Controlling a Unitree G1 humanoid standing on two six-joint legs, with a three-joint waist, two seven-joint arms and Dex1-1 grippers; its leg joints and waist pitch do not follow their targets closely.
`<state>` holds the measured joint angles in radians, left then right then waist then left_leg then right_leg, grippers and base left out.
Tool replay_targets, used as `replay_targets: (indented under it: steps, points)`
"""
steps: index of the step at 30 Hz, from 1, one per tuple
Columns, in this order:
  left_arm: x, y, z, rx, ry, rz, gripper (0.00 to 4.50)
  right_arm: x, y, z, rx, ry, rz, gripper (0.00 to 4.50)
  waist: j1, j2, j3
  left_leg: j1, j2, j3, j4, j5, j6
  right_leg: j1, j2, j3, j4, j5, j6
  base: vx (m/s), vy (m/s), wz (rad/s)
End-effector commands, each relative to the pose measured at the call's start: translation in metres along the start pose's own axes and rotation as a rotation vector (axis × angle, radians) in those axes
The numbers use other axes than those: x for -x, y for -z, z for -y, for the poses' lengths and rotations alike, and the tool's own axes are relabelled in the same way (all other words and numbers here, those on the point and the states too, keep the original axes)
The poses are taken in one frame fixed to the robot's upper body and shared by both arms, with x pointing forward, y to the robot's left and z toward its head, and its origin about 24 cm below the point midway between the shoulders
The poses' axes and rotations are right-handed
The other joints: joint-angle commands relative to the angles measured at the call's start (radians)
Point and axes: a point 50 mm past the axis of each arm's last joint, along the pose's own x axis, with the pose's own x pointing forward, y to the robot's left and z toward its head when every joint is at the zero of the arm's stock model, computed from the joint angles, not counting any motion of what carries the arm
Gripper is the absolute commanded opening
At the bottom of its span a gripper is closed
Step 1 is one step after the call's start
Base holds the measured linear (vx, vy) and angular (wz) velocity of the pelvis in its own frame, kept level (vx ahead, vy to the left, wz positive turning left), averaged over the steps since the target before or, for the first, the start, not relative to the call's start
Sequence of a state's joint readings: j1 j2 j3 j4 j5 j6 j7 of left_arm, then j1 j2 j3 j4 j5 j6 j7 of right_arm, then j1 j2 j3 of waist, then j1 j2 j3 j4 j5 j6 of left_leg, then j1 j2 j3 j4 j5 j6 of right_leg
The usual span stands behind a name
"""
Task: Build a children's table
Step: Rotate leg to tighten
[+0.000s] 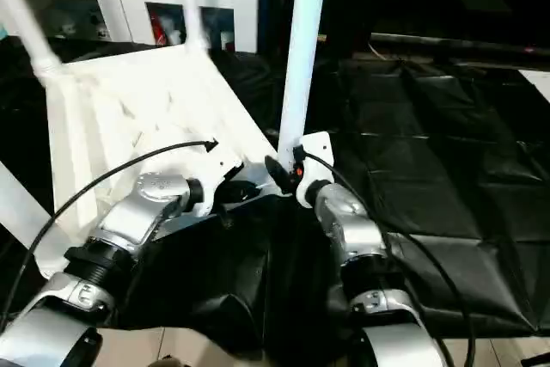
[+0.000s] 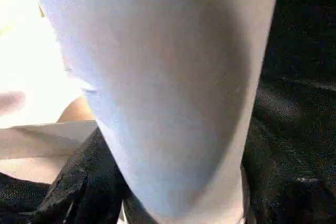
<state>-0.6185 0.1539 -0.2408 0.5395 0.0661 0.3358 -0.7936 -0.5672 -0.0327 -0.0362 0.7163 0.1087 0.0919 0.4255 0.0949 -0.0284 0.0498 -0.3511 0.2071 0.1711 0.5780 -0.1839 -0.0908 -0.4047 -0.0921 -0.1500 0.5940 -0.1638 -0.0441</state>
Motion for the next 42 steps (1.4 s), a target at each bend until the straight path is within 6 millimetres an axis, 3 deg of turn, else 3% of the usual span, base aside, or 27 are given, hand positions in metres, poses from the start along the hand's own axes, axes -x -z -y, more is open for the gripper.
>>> replay_targets:
  steps: [1, 10, 17, 22, 26, 27, 29, 38, 42]
  points:
    - [-0.004, -0.035, 0.011, -0.065, 0.046, 0.16, 0.0, -0.01, 0.015, -0.044, 0.002, -0.234, -0.057, 3.29, 0.004, -0.002, -0.07, -0.003, 0.029, -0.003, -0.058, -0.131, 0.058, 0.067, -0.074, 0.072, -0.071, -0.246, -0.129, 0.0, 0.0, 0.0]
    - [0.014, -0.02, 0.011, -0.13, 0.185, 0.136, 0.0, 0.015, 0.012, -0.03, 0.103, -0.517, -0.097, 3.49, 0.004, -0.005, -0.066, -0.003, 0.031, -0.005, -0.059, -0.161, 0.064, 0.068, -0.074, 0.072, -0.077, -0.302, -0.107, 0.0, 0.0, 0.0]
    - [0.032, -0.008, 0.015, -0.179, 0.358, 0.074, 0.0, 0.043, 0.009, -0.011, 0.168, -0.726, -0.17, 3.49, 0.016, -0.004, -0.066, -0.002, 0.034, -0.004, -0.058, -0.151, 0.077, 0.067, -0.073, 0.074, -0.072, -0.275, -0.126, 0.0, 0.0, 0.0]
    - [0.038, -0.002, 0.017, -0.194, 0.416, 0.043, 0.0, 0.049, 0.01, -0.004, 0.176, -0.771, -0.203, 3.49, 0.023, 0.0, -0.066, 0.004, 0.038, -0.003, -0.058, -0.161, 0.069, 0.063, -0.072, 0.073, -0.07, -0.26, -0.151, 0.0, 0.0, 0.0]
    - [0.039, -0.001, 0.017, -0.197, 0.429, 0.039, 0.0, 0.052, 0.01, -0.003, 0.176, -0.792, -0.218, 3.49, 0.024, 0.0, -0.065, 0.002, 0.037, -0.004, -0.059, -0.181, 0.058, 0.064, -0.073, 0.073, -0.072, -0.285, -0.142, 0.0, 0.0, 0.0]
    - [0.04, 0.0, 0.018, -0.198, 0.439, 0.035, 0.0, 0.053, 0.011, -0.004, 0.17, -0.805, -0.224, 3.16, 0.024, -0.002, -0.065, 0.002, 0.036, -0.005, -0.059, -0.186, 0.055, 0.065, -0.073, 0.072, -0.073, -0.298, -0.136, 0.0, 0.0, 0.0]
    - [0.041, 0.001, 0.018, -0.198, 0.445, 0.031, 0.0, 0.055, 0.013, -0.006, 0.157, -0.823, -0.235, 3.13, 0.026, -0.001, -0.065, 0.002, 0.036, -0.006, -0.059, -0.185, 0.053, 0.065, -0.073, 0.072, -0.074, -0.308, -0.127, 0.0, 0.0, 0.0]
    - [0.035, -0.003, 0.013, -0.162, 0.352, 0.056, 0.0, 0.047, 0.021, -0.008, 0.127, -0.714, -0.232, 2.6, 0.025, -0.003, -0.063, 0.002, 0.034, -0.006, -0.059, -0.189, 0.045, 0.061, -0.073, 0.071, -0.079, -0.34, -0.114, 0.0, 0.0, 0.0]
    - [0.021, -0.014, 0.008, -0.116, 0.233, 0.098, 0.0, 0.026, 0.027, -0.007, 0.089, -0.433, -0.207, 2.57, 0.008, -0.005, -0.058, 0.004, 0.026, -0.009, -0.061, -0.232, 0.018, 0.06, -0.075, 0.062, -0.098, -0.471, -0.069, 0.0, 0.0, 0.0]
